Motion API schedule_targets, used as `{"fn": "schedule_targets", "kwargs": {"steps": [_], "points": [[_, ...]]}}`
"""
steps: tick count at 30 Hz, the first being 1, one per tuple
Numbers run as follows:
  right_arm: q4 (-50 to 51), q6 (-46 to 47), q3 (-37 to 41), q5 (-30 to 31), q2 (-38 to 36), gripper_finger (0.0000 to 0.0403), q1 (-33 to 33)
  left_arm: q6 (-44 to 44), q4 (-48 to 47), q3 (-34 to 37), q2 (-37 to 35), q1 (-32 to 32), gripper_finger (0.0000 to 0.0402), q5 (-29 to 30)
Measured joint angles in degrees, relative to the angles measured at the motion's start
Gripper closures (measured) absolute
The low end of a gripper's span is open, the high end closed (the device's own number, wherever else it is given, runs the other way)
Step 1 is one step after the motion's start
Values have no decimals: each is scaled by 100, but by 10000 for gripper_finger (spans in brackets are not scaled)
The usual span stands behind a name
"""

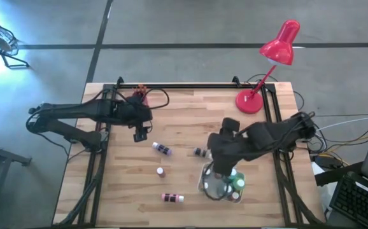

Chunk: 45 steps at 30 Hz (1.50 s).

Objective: Pick & Place Paint Supplies
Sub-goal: Put the gray paint bottle into the white bin

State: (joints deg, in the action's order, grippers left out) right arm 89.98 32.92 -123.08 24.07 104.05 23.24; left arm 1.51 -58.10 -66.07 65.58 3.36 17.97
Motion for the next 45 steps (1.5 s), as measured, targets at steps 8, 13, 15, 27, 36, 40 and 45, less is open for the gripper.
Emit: {"fn": "schedule_targets", "kwargs": {"steps": [8, 13, 15, 27, 36, 40, 45], "points": [[6, -519, 145, 1010, -470, 192, -122, 808, 382, 536, -13, 0, 99, 6], [4, -602, 147, 1411, -555, 182, -400, 742, 1563, 1127, -9, 0, 99, -101], [4, -600, 147, 1453, -555, 177, -548, 476, 2151, 1308, 38, 4, 99, -380], [4, -705, 152, 735, -642, 149, -1174, -1676, 2746, 376, 2123, -2, 99, -1492], [4, -785, 154, 742, -870, 130, -1185, -2234, 3130, -550, 3223, -5, 99, -2085], [2, -786, 154, 749, -986, 129, -1191, -2228, 3317, -746, 3550, -50, 99, -2425], [4, -809, 154, 804, -1122, 145, -1191, -2396, 3567, -810, 4018, -206, 99, -2458]]}}
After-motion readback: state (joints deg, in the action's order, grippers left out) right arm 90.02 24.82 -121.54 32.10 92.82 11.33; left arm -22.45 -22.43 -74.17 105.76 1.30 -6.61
